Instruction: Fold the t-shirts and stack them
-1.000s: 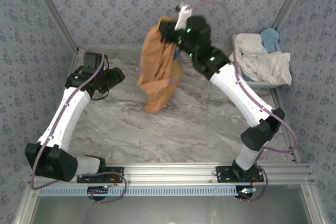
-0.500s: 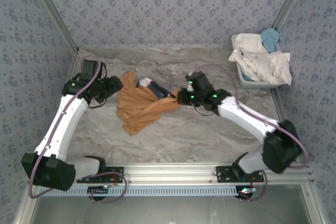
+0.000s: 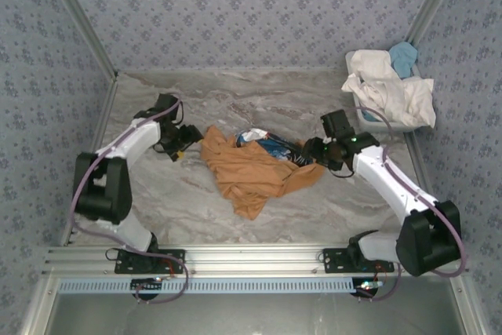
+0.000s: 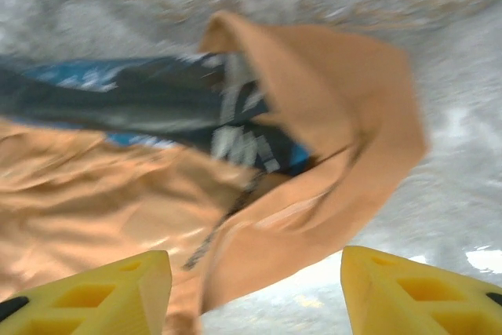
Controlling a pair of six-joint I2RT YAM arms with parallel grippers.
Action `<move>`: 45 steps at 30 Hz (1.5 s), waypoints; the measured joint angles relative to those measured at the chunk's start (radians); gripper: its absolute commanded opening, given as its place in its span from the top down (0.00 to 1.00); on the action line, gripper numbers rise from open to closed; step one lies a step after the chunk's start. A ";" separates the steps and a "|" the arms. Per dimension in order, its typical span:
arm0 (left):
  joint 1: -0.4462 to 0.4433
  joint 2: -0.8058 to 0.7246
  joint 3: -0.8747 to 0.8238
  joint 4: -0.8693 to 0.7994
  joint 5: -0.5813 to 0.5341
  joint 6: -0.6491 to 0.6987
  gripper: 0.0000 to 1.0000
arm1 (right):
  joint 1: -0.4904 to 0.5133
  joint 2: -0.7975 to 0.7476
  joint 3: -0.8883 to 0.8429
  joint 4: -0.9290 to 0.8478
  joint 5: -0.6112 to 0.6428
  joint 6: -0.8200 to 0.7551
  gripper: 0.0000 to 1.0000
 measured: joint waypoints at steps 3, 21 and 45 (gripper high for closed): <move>-0.012 0.125 0.073 0.026 0.022 0.004 0.25 | 0.108 -0.036 -0.018 -0.003 0.004 0.072 0.34; -0.083 0.315 0.188 0.129 0.031 0.065 1.00 | 0.264 0.227 -0.172 0.259 -0.114 0.365 0.67; 0.014 0.005 0.502 -0.070 -0.099 0.105 1.00 | -0.126 0.098 0.422 0.037 -0.179 0.136 1.00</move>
